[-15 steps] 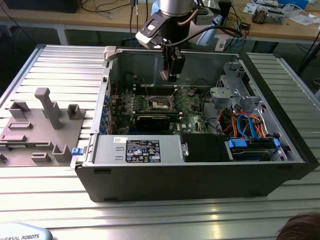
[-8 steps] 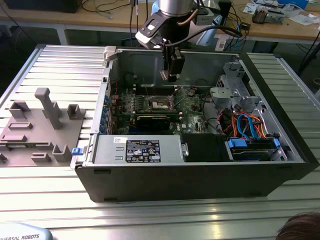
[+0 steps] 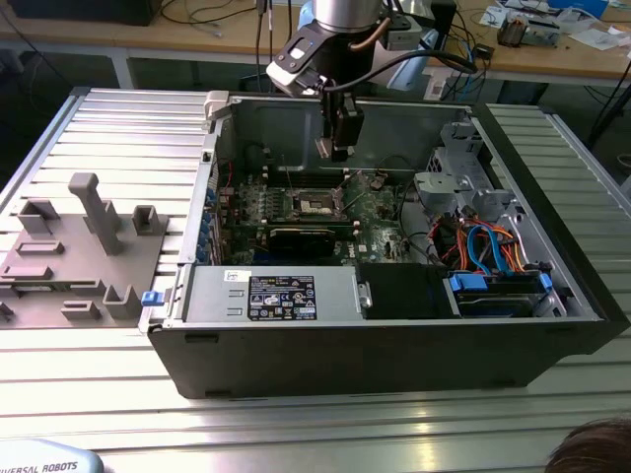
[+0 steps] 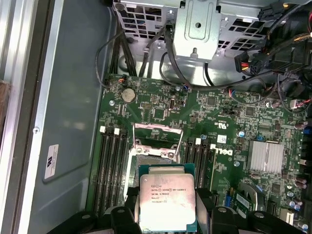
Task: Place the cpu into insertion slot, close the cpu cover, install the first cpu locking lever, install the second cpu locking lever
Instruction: 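Place the cpu into insertion slot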
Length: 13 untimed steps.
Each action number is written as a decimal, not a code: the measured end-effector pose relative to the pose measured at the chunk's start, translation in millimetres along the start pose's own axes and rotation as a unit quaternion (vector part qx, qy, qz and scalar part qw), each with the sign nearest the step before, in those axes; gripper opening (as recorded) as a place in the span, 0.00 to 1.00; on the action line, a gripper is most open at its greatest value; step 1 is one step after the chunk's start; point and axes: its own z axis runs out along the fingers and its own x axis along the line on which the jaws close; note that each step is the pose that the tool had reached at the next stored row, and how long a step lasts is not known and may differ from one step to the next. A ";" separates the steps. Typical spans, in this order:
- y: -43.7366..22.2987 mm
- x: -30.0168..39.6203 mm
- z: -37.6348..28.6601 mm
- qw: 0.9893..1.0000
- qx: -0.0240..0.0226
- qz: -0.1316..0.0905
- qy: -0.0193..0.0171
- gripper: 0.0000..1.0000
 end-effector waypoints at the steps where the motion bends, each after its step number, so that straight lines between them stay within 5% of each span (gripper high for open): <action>1: 0.0 0.0 0.0 1.000 0.000 0.001 0.000 0.55; 13: 0.0 0.0 0.2 1.000 0.000 0.011 0.000 0.55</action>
